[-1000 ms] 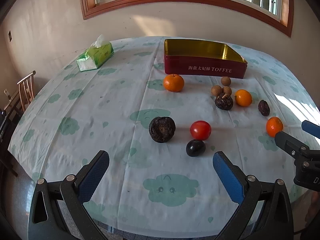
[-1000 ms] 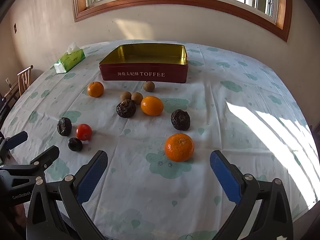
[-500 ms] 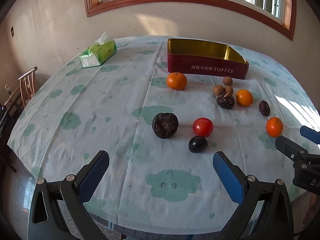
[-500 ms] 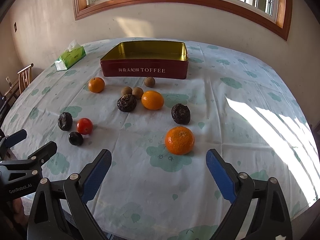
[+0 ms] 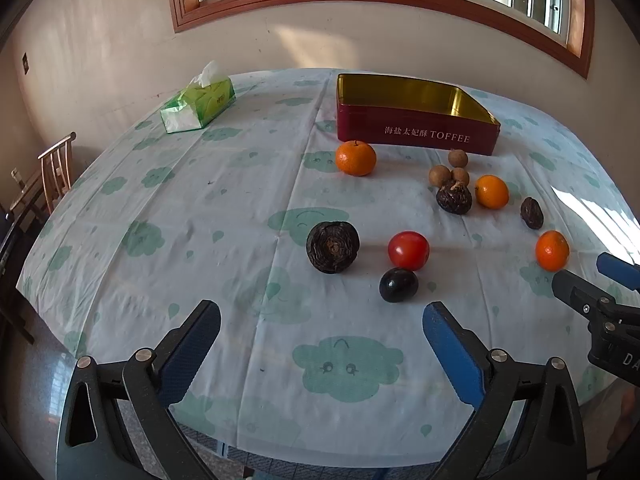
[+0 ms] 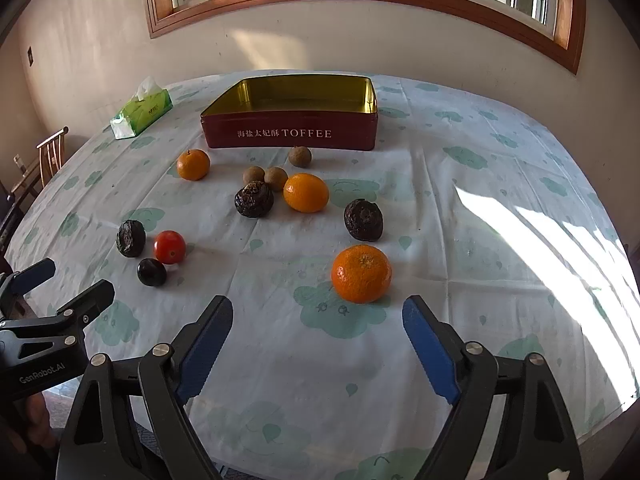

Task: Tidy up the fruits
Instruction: 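Move both tools toward the fruits, right toward the mandarin, left toward the plum, then grasp the mandarin with the right gripper while the left gripper grasps the dark plum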

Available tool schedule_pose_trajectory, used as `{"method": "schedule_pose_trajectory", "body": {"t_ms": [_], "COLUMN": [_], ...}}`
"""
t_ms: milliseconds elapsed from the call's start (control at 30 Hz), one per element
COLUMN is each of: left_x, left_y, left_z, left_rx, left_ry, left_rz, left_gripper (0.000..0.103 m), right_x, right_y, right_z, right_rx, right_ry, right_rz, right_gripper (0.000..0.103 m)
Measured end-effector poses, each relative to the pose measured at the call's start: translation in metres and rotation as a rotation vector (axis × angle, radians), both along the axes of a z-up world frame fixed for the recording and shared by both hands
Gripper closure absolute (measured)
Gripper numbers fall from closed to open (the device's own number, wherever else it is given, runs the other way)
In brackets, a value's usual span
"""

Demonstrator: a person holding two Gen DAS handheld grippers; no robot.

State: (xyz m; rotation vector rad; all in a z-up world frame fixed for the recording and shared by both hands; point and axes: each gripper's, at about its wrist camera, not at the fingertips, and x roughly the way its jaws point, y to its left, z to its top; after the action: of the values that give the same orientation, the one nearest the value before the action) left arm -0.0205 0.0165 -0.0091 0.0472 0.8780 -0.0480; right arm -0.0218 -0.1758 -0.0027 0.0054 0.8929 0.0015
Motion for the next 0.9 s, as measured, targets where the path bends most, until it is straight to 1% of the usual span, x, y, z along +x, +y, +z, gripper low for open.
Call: {"method": "schedule_pose_trajectory", "body": {"t_ms": [367, 433, 667, 833, 900], "left_x": [0.002, 0.003, 0.007, 0.008, 0.009], "left_y": [0.000, 0.000, 0.002, 0.005, 0.005], "left_z": [-0.004, -0.005, -0.009, -0.012, -0.012], "left_rx": [-0.002, -0.002, -0.017, -0.031, -0.034], "left_ry": [0.020, 0.026, 0.049, 0.064, 0.067], "left_rz": [-0.003, -0.001, 0.002, 0.005, 0.005], "left_gripper": [0.009, 0.011, 0.017, 0.018, 0.019], "right_x": [0.004, 0.004, 0.009, 0.016, 0.019], "right_y": [-0.003, -0.002, -0.004, -0.008, -0.011], "right_z": [-0.009, -0.010, -0.015, -0.019, -0.021], "right_rx": [0.022, 0.022, 0.022, 0.022, 0.019], "right_ry": [0.025, 0.030, 0.049, 0.061, 0.066], "right_rz": [0.000, 0.002, 0.011, 0.006, 0.004], "right_gripper": [0.020, 0.020, 0.030, 0.032, 0.036]}}
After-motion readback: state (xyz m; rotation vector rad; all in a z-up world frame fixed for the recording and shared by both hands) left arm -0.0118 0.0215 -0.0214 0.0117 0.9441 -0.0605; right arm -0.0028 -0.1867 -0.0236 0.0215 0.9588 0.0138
